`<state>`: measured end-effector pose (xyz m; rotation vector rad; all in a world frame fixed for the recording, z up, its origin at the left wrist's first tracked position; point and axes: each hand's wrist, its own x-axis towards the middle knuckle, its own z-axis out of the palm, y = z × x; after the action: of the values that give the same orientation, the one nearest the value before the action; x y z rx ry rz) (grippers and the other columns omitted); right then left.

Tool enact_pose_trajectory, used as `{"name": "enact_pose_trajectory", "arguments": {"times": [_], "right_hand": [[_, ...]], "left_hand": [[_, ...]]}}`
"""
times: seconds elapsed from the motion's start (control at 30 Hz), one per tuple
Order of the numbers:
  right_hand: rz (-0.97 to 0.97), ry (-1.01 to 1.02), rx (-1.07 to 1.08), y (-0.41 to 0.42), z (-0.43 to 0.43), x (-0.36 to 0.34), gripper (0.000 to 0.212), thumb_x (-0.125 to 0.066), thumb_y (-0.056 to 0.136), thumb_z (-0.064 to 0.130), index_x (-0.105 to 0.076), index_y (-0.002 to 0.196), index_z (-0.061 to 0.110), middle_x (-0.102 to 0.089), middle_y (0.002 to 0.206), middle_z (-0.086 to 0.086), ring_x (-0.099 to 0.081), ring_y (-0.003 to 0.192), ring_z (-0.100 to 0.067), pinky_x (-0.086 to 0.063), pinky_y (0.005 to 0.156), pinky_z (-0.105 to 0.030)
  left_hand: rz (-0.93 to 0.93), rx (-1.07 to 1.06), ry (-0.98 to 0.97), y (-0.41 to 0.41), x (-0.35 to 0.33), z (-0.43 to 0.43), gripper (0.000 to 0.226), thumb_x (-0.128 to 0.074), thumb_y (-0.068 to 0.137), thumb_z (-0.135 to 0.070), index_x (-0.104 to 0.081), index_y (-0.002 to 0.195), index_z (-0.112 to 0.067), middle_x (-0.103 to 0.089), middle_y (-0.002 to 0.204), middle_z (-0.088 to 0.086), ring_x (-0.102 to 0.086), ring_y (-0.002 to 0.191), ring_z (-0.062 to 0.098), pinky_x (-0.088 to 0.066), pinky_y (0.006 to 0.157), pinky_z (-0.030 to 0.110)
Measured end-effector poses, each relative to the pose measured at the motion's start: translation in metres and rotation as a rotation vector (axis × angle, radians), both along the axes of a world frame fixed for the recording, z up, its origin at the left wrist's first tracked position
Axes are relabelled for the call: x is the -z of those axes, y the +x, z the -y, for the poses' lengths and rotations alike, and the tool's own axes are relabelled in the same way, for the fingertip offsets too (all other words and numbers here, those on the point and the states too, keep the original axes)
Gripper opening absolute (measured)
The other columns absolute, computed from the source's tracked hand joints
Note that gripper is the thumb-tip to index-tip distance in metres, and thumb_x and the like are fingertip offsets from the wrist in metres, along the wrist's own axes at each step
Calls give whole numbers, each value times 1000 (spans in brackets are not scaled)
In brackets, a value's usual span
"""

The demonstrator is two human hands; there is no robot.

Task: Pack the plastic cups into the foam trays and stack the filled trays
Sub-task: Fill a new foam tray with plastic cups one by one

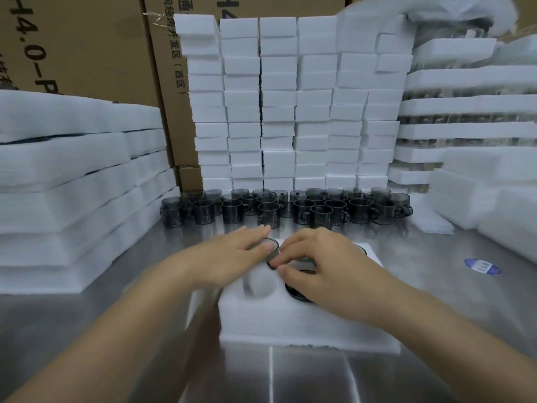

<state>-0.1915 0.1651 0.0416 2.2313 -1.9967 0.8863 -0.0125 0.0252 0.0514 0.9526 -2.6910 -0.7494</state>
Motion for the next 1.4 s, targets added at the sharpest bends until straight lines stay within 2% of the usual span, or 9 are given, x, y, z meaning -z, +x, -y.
{"name": "enact_pose_trajectory", "arguments": {"times": [0.17, 0.3, 0.4, 0.47, 0.63, 0.73, 0.87, 1.1, 1.4], "right_hand": [[-69, -10, -5, -16, -1, -7, 44, -42, 95, 70, -77, 110, 48, -62, 127, 29, -51, 122, -1, -42, 102, -31], [224, -115, 152, -58, 12, -2, 18, -64, 100, 43, -79, 92, 38, -74, 94, 25, -65, 94, 7, -47, 83, -24], [337, -122, 307, -101, 15, 14, 16, -66, 101, 35, -77, 89, 37, -76, 86, 21, -67, 88, 2, -45, 78, -25], [298, -94, 431, -128, 15, 31, 13, -65, 103, 27, -75, 97, 34, -74, 89, 17, -68, 91, -7, -43, 77, -27], [296, -51, 534, -157, 28, 51, 31, -62, 103, 31, -59, 134, 31, -69, 85, 12, -62, 78, -1, -38, 64, -16], [290, -87, 595, -169, 43, 52, 46, -61, 104, 32, -46, 147, 28, -69, 79, 5, -63, 77, -11, -45, 67, -29], [387, -128, 768, -191, 59, 48, 47, -56, 105, 31, -43, 148, 17, -73, 103, -14, -68, 95, -37, -54, 90, -46], [316, -119, 815, -203, 74, 45, 60, -54, 98, 16, -41, 154, 31, -69, 109, -19, -57, 93, -34, -44, 79, -38], [216, -119, 912, -196, 65, 43, 29, -63, 96, 22, -53, 123, 21, -60, 100, -10, -59, 87, -33, -49, 76, -41]], "left_hand": [[104, 51, -161, -19, 4, -16, 61, -16, 114, -55, 2, 170, -38, 10, 174, -25, 19, 157, -5, 11, 130, 32], [173, 60, -162, -19, 11, -16, 71, -15, 108, -65, 4, 169, -36, 14, 171, -26, 20, 157, -3, 9, 127, 27], [-30, 84, -85, -17, 15, -10, 64, -23, 105, -69, -37, 161, -42, -28, 163, -30, -19, 147, -19, -12, 125, 22], [-308, 6, 38, -18, 18, 0, 50, -34, 108, -64, -69, 130, -36, -64, 125, -31, -49, 113, -29, -38, 102, 16], [-671, -245, 174, -13, 43, 28, 38, -53, 109, -43, -84, 94, -27, -81, 98, -10, -72, 107, 16, -48, 95, 36], [-661, -273, 136, -13, 50, 33, 40, -53, 111, -40, -83, 88, -29, -80, 90, -6, -73, 92, 13, -49, 87, 36], [-677, -237, 174, -13, 50, 32, 50, -54, 106, -48, -77, 86, -8, -73, 86, 21, -64, 73, 19, -43, 76, 38], [-709, -247, 139, -17, 45, 33, 60, -53, 85, -49, -63, 82, 11, -59, 83, 34, -48, 74, 20, -34, 74, 37], [-682, -287, 120, -21, 51, 41, 36, -60, 102, -17, -62, 77, 8, -59, 79, 30, -48, 69, 18, -33, 67, 34]]}}
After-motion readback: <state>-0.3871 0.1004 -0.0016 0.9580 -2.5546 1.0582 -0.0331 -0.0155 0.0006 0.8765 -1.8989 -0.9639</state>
